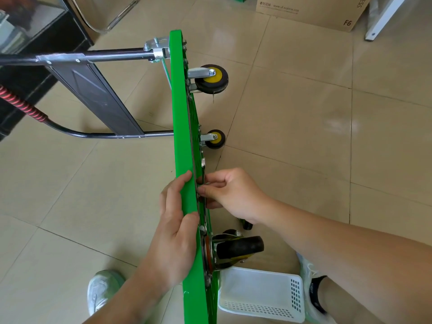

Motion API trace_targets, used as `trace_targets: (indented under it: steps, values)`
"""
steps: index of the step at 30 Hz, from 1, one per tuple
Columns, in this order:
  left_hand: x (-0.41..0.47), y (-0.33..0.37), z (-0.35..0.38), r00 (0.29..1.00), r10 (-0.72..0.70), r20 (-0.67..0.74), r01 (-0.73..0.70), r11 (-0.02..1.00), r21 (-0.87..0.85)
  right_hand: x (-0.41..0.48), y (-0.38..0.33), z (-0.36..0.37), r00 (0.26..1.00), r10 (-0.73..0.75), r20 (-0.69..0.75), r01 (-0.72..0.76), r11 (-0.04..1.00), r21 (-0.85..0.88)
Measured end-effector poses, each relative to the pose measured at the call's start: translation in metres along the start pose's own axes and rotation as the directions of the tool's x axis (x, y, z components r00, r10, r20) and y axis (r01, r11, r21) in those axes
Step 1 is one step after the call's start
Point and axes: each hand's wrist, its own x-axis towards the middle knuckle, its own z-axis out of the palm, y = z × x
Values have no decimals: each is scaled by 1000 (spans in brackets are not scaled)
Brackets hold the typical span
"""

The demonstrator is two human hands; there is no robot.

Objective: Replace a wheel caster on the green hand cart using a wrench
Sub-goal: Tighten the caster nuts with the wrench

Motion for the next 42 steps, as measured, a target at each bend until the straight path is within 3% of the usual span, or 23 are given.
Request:
trace_targets:
  steps: [5,15,19,26,42]
  values:
    - [0,1,1,1000,9,-12,-9,1000,1,10,8,-1,999,42,-34,-39,997,68]
    - [0,1,1,1000,17,-19,-17,1000,-2,34,25,-9,986,130,-101,-130,991,5]
    - [0,2,2,1000,13,-27,-13,1000,9,31,2,-22,982,54,-180,-39,996,84]
    - [1,3,2,1000,-14,-22,14,1000,-3,-21,-17,-13,978,-207,-33,206,977,-50]
    - [-1,5,2,999,-3,-35,2,1000,-19,-44,9,3,939,-345,6,344,933,-107]
